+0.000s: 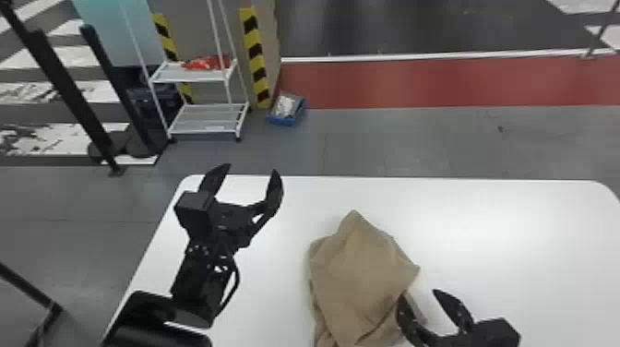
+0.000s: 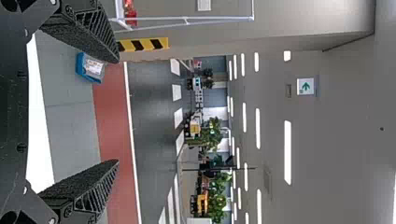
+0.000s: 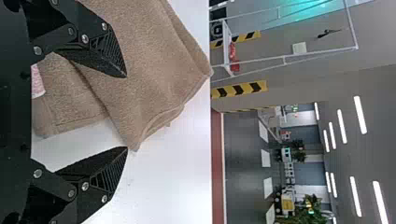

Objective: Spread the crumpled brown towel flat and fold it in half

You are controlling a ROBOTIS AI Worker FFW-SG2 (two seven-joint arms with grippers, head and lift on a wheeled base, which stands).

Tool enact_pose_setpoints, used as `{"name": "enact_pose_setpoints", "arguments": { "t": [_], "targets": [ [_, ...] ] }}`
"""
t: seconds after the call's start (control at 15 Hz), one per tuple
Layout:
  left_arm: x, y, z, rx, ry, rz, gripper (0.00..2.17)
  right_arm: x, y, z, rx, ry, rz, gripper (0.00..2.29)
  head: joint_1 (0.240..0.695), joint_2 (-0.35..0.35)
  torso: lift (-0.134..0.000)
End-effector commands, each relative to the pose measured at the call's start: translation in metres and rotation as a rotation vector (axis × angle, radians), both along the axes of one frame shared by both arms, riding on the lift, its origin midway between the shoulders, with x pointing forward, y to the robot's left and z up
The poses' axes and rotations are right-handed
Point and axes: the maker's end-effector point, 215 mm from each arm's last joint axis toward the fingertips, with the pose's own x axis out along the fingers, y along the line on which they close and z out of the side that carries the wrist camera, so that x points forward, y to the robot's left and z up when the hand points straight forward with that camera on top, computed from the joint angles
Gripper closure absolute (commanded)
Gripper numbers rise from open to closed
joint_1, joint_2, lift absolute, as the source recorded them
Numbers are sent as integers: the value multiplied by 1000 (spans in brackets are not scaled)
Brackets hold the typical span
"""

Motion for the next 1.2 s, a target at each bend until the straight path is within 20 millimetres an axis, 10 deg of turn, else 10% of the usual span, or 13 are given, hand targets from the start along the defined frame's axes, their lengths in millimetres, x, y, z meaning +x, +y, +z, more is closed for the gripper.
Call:
{"name": "enact_pose_setpoints", "arguments": {
  "t": [0.0,0.53,1.13],
  "targets": [
    [-1,1,-5,7,9,1,140,-4,-7,-18,-13,63,-10,410,695,108,0],
    [-2,0,-6,8,11,-4,140,-17,-13,-42,-20,164,-19,495,695,94,0],
    [-4,1,-7,7,11,-2,140,-24,-1,-61,-8,271,11,1214,695,103,0]
  ]
}}
